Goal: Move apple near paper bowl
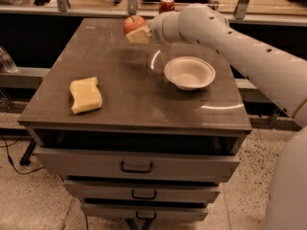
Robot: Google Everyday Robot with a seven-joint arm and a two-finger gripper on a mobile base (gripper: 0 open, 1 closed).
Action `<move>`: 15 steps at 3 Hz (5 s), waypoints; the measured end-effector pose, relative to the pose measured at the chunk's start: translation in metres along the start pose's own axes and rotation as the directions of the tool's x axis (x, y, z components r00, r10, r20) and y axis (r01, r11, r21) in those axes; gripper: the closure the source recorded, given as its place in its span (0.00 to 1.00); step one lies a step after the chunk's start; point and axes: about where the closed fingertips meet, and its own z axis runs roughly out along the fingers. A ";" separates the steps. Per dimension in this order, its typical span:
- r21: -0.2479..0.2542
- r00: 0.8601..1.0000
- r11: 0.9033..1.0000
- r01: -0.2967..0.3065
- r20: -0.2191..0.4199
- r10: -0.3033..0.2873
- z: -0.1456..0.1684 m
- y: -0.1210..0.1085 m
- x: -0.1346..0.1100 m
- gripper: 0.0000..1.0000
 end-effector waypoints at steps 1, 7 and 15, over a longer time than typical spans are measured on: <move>0.047 0.999 0.998 0.033 -0.002 -0.033 -0.047 -0.024 -0.012 1.00; 0.129 0.991 0.990 0.056 -0.131 -0.039 -0.312 -0.091 0.127 1.00; 0.077 0.971 0.978 0.194 -0.158 -0.180 -0.310 -0.069 0.115 0.00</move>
Offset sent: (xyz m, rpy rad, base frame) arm -0.1009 -0.1802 0.1110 -0.1411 -0.1138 -0.1260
